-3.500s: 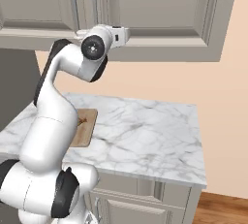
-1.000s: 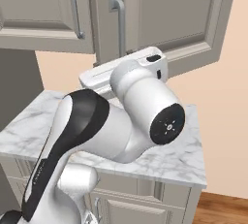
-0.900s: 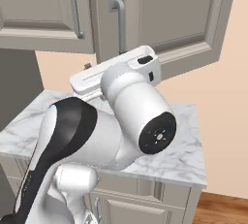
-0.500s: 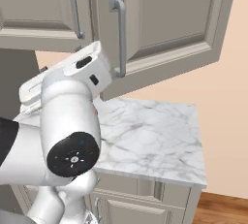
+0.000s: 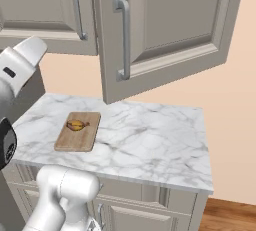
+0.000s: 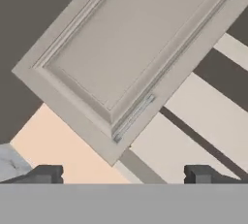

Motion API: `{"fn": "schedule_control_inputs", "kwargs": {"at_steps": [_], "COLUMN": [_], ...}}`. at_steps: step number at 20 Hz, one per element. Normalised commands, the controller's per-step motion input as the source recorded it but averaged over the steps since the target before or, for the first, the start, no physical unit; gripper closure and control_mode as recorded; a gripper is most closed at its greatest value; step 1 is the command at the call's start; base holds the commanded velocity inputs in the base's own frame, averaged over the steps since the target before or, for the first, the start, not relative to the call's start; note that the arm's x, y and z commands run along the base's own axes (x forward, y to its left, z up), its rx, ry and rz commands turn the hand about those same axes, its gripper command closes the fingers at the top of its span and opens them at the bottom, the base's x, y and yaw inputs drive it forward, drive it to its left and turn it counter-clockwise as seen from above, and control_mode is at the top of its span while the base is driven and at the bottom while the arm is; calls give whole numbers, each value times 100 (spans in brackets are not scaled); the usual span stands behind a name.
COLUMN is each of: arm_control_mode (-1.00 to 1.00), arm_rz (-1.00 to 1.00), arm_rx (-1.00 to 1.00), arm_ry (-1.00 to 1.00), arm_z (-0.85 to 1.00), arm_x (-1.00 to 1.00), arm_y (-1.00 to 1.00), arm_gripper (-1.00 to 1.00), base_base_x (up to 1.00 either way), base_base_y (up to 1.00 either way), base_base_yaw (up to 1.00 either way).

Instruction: Open the cabinet, retrieve the rolling pin, and place it next to the meat on the cutting board to prepare for tenderizing.

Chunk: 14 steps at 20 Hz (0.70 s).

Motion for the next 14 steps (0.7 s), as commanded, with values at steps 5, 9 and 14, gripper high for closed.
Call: {"fn": "schedule_control_inputs", "kwargs": {"at_steps": [5, 9, 14], "arm_control_mode": [-100, -100, -100], "arm_rz": [-38, -47, -50], "arm_rx": [-31, -29, -24], "arm_ry": [0, 5, 9], "arm_z": [-31, -32, -30], "arm_x": [56, 52, 47], "arm_y": [38, 3, -5], "arm_gripper": [-100, -100, -100], "base_base_x": [0, 0, 0], "base_base_y": [0, 0, 0], "base_base_yaw": [0, 0, 0]}}
